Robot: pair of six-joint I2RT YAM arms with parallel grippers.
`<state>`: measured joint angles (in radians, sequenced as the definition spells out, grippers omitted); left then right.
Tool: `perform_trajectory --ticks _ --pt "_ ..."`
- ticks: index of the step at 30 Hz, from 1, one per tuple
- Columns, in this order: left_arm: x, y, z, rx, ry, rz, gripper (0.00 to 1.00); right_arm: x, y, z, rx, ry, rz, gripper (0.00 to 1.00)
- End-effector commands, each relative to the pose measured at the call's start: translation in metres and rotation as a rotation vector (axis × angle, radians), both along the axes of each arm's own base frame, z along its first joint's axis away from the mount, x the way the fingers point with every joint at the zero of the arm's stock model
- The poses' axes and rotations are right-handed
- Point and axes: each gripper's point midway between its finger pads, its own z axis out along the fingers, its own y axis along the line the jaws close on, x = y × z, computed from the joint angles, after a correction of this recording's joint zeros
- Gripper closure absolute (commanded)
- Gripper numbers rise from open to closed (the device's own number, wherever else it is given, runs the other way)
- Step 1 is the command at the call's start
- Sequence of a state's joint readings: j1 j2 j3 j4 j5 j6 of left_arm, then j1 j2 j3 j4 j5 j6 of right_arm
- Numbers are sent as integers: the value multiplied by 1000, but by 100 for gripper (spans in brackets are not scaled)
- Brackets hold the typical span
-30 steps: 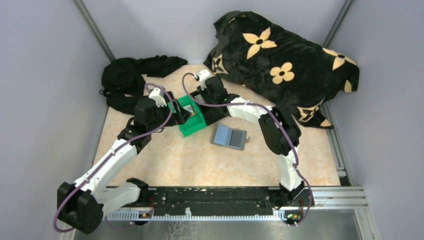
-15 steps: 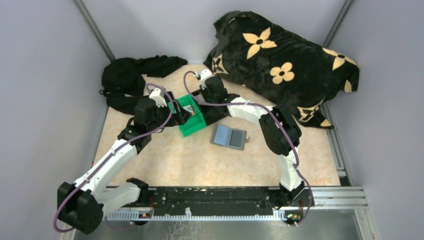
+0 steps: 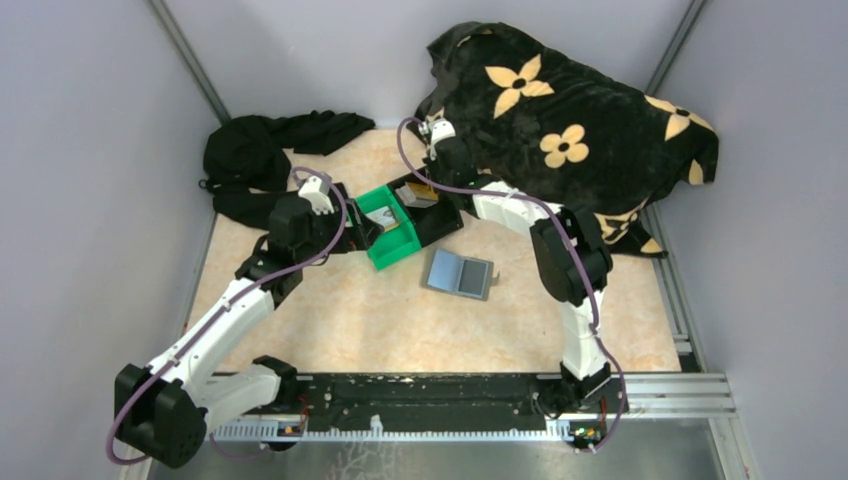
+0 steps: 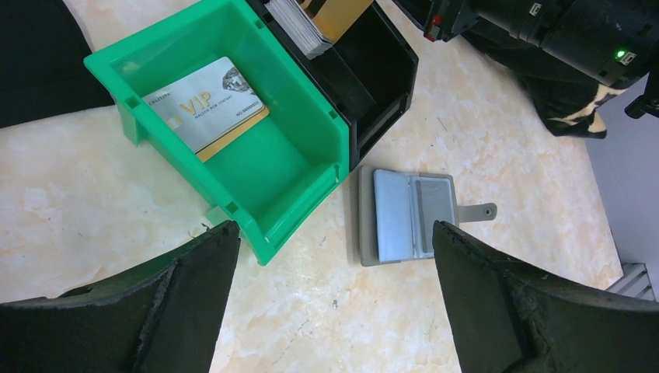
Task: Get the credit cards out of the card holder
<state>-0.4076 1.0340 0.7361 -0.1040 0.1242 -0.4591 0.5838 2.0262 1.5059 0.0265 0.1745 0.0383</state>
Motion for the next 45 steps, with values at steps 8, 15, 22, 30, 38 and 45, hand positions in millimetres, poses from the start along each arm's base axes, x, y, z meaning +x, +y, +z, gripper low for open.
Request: perform_trajectory --ticks 8,15,22,30,38,45 --pt "4 -2 4 -17 -18 -7 1 9 3 49 61 -96 -6 100" --pt "4 -1 2 -14 -15 -5 1 3 11 35 83 -65 30 100" --pt "4 -2 3 -17 -14 -9 1 -2 13 25 85 -41 50 100" --pt "3 -2 3 -18 -16 -9 1 -7 22 16 81 -21 76 100" --pt "2 -2 3 -22 -15 -12 1 -15 39 15 83 -11 120 100" --pt "1 -2 7 -26 -25 -10 1 -27 45 20 118 -5 139 100"
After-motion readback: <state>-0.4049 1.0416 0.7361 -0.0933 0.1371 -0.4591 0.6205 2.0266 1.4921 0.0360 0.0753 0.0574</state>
